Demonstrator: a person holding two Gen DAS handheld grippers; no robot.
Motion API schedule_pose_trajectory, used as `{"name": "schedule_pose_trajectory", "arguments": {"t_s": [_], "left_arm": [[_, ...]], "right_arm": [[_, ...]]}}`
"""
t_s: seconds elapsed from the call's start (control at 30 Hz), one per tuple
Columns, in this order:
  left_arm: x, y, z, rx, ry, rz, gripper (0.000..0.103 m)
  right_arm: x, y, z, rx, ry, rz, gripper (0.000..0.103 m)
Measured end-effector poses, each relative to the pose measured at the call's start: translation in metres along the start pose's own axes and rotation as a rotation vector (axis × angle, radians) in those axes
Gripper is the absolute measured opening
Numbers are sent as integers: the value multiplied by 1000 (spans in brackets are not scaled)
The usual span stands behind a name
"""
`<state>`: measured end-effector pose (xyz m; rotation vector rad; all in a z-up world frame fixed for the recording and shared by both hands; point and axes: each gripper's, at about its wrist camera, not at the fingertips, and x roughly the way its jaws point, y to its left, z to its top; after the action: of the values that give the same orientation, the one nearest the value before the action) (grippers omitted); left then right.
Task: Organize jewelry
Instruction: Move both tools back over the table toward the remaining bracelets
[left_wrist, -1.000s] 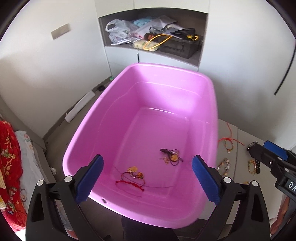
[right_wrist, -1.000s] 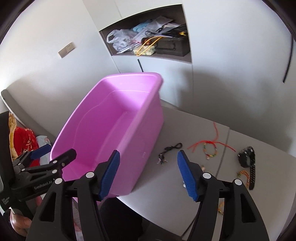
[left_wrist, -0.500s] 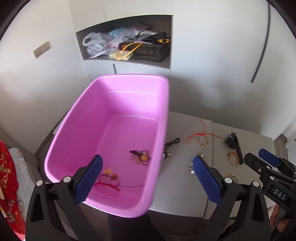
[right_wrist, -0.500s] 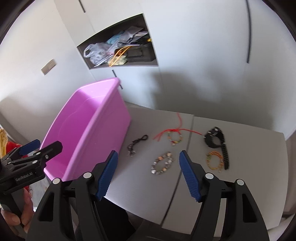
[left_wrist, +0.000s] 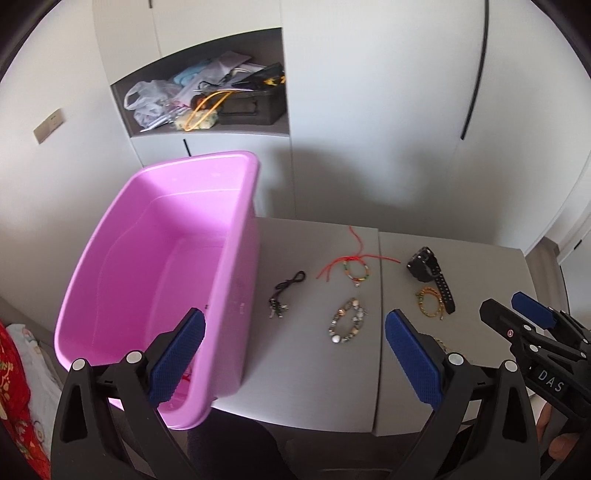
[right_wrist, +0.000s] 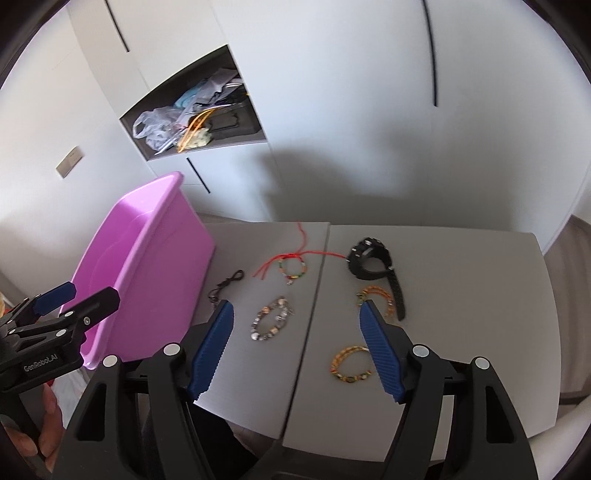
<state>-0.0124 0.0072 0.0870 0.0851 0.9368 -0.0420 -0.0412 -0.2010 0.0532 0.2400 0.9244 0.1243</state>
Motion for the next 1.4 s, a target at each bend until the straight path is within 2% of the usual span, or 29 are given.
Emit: {"name": "schedule_pose_trajectory", "arguments": {"t_s": [0.3,0.7,0.87,1.1,1.4], "left_arm": [[18,-30,1,38,9,-27,96],[52,-59,-6,84,70,-49,96],[71,-59,-16,63,105,-70,96],[95,-54,-41,95,114,-69,96],[138,-37,-69,54,159,-75,96]], "right_arm": [[10,-30,-12,43,0,-22,68],[26,-55,-22,97,21,-35,68],[39,-62,-33,102,44,-34,68],[64,-66,-56,94,73,-43,68],[105,-63,-83,81,126,-33,68]]}}
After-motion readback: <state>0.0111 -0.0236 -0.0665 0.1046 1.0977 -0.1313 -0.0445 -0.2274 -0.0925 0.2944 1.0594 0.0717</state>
